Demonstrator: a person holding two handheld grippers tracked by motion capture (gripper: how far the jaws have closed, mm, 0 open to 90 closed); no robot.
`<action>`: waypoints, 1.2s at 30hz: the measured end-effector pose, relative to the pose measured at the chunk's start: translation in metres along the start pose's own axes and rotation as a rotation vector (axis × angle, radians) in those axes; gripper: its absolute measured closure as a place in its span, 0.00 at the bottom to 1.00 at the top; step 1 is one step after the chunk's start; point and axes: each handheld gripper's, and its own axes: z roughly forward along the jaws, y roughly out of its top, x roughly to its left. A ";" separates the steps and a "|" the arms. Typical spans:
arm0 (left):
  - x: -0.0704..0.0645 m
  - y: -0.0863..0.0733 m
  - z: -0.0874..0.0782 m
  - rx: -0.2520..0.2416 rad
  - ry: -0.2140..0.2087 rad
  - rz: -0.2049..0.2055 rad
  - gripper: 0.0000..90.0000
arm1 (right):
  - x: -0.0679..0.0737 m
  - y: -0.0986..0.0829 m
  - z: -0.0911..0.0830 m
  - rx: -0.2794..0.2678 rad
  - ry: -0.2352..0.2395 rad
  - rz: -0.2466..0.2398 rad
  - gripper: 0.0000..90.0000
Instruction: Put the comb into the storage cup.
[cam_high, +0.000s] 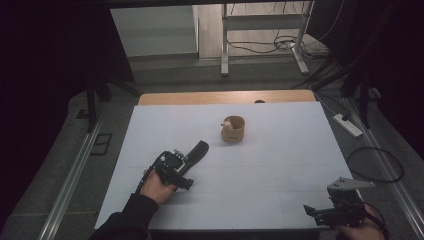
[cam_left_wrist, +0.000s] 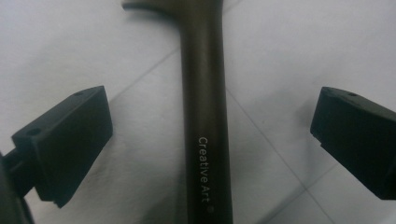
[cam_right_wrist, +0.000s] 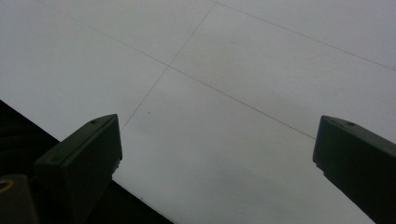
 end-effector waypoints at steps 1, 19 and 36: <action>0.001 0.000 0.000 0.000 -0.004 -0.008 0.00 | 0.000 0.000 0.000 0.000 0.000 -0.001 0.01; 0.001 -0.001 -0.014 -0.004 -0.004 -0.009 0.47 | 0.001 0.000 0.000 0.003 0.002 -0.007 0.02; 0.008 -0.003 -0.015 -0.028 -0.050 -0.098 0.80 | 0.001 0.000 0.001 0.007 0.007 -0.011 0.03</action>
